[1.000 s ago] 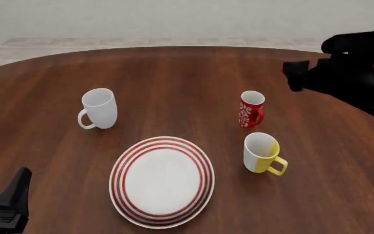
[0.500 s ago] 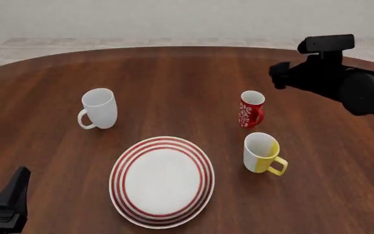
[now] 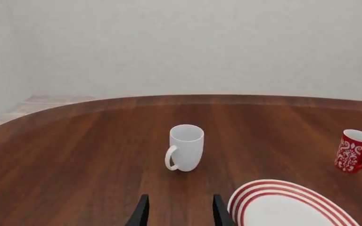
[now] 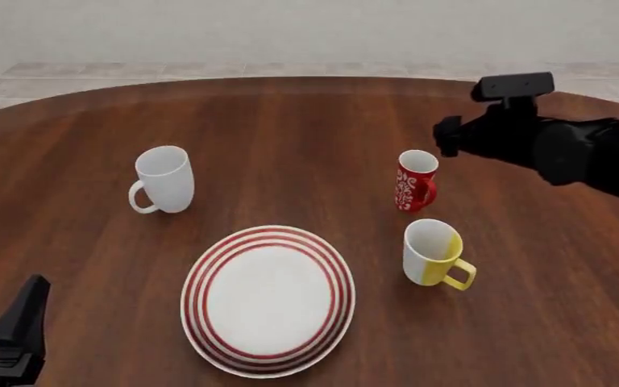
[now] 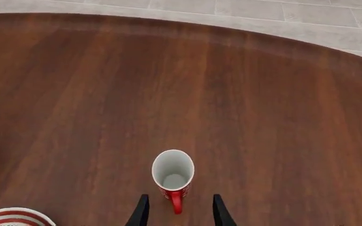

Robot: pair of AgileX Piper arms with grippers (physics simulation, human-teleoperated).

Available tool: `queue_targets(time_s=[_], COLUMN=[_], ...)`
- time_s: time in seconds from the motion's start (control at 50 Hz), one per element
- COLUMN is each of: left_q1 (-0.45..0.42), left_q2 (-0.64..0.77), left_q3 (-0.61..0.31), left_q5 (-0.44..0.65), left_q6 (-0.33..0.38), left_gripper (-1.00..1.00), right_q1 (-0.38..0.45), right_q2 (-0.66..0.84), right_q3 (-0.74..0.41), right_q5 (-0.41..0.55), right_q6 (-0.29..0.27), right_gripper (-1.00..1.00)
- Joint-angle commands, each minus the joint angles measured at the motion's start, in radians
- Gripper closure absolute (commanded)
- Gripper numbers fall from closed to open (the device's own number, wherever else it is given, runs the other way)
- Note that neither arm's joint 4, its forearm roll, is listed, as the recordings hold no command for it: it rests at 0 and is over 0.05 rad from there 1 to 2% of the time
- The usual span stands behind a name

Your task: Pick up the red mug and put it on the plate

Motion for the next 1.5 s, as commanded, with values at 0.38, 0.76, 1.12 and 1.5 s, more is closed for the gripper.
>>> queue_targets(time_s=[0.38,0.76,1.12,1.5], left_q1=[0.003,0.006,0.007,0.006], left_q2=[0.000,-0.001,0.011,0.015], left_q3=[-0.001,-0.002,0.001,-0.002], left_q5=[0.000,0.001,-0.011,-0.012], left_q6=[-0.006,-0.011,-0.017,-0.020], left_gripper=[-1.00,-1.00,-1.00,-1.00], right_q1=[0.001,0.032,0.025,0.018], right_q2=[0.095,0.169,0.204,0.237], right_q3=[-0.029,-0.062,-0.055,-0.044], right_q5=[-0.015,-0.023,-0.035,-0.045], right_q6=[-0.009,-0.001,0.001,0.010], right_gripper=[-1.00,-1.00,-1.00,-1.00])
